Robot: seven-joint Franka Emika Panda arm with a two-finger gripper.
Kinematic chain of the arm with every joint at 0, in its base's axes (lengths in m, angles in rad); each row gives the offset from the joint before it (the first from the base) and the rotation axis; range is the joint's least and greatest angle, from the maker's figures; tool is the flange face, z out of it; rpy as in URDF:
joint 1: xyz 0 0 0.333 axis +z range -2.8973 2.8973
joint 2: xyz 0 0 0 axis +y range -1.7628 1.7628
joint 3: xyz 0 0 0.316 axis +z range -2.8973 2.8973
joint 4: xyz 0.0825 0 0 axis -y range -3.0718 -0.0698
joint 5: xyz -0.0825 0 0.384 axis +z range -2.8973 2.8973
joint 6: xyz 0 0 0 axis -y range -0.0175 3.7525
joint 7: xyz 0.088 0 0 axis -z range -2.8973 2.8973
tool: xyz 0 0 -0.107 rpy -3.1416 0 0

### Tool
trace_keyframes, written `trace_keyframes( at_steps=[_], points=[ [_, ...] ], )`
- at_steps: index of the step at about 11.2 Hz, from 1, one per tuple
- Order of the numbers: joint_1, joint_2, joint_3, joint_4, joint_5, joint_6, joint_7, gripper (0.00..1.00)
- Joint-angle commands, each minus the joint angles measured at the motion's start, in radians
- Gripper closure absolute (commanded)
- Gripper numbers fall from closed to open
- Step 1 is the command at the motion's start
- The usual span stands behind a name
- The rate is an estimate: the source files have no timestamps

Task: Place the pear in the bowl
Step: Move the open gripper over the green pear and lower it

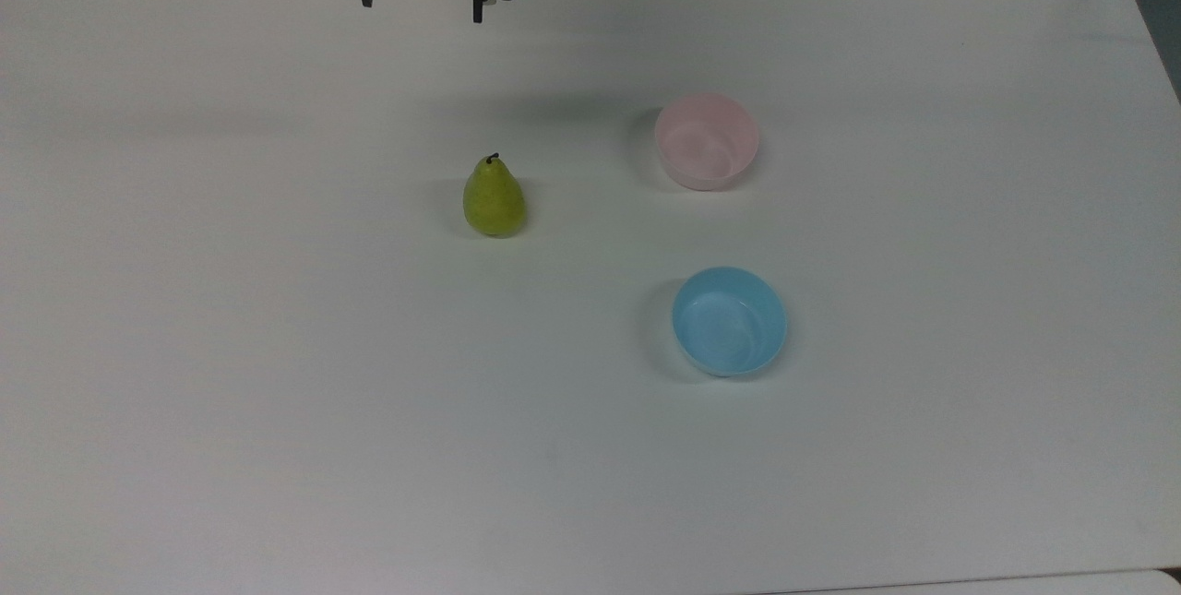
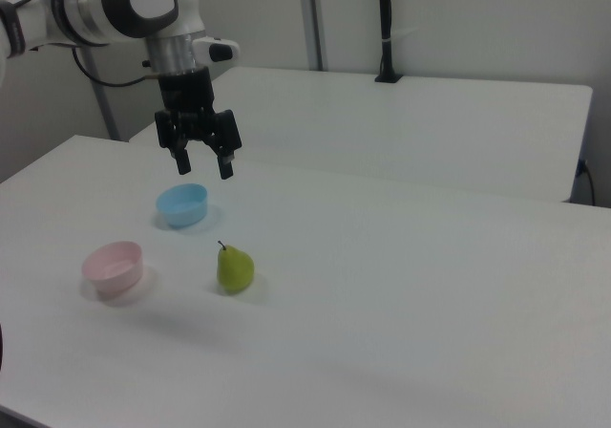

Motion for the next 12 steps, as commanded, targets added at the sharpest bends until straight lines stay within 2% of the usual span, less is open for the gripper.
trace_keyframes(
  at_steps=[1, 6, 8, 12],
  points=[
    [0.004, -0.017, -0.006, -0.005, 0.020, -0.049, 0.011, 0.00],
    [-0.007, -0.001, -0.006, -0.005, 0.063, -0.029, 0.000, 0.00],
    [-0.033, 0.016, -0.005, -0.016, 0.069, 0.084, 0.000, 0.00],
    [-0.031, 0.136, 0.003, -0.025, 0.086, 0.208, -0.003, 0.00]
  ],
)
